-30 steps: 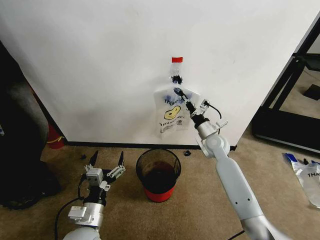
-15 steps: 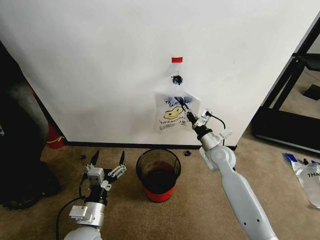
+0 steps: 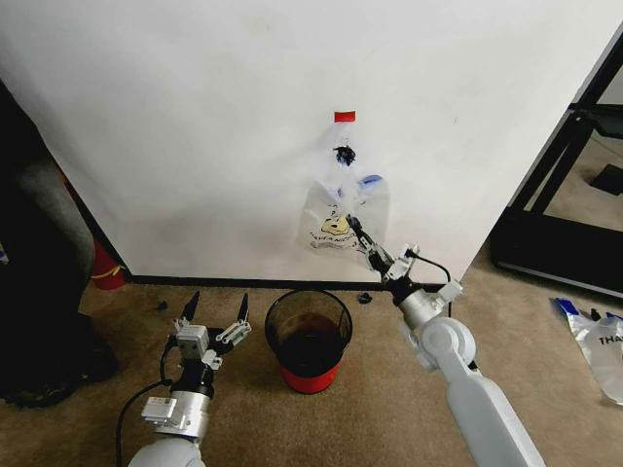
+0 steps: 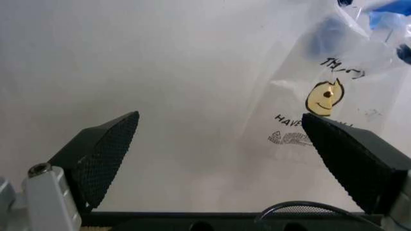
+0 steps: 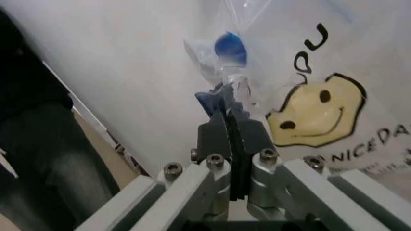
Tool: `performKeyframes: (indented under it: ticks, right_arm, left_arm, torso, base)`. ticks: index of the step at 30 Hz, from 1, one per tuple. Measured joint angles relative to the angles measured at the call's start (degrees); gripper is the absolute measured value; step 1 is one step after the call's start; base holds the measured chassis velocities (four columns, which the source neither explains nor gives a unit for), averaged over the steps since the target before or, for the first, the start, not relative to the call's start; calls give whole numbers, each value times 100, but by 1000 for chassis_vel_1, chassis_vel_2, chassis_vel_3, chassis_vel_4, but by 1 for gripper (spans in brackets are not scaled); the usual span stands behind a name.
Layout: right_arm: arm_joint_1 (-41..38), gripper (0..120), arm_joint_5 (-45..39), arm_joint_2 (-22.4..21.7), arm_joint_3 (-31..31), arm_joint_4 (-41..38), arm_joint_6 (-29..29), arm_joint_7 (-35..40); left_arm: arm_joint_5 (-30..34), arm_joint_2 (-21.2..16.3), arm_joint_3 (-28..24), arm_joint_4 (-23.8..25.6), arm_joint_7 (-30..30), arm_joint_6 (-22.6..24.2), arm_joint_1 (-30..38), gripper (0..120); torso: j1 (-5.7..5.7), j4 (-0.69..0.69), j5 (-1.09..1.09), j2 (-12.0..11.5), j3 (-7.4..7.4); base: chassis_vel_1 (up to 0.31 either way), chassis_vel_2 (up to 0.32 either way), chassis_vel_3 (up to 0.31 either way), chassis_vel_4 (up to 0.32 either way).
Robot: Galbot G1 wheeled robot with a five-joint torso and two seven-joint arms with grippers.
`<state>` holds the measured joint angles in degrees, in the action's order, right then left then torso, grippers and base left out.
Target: Pick up the garbage bag from the wall and place it over the trash bin.
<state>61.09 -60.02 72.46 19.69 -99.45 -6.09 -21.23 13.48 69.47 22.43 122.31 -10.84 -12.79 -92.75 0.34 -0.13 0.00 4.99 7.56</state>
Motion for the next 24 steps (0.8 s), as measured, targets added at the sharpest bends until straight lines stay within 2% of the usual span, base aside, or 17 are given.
performKeyframes:
  ticks: [11,24]
  right_arm:
    - [610,0,598,-317,87,-489,244,-97]
    - [1098,0,2132,-774,149,-877,981,-148]
  left_arm:
    - [111,-80,-44,-9,-7,39,88,99]
    - [182,-196,-33,-25,-5,31,114,99]
  torso:
    - [0,0,1,0,0]
    - [0,0,0,0,0]
  base:
    - [0,0,0,0]
    - [0,0,0,0]
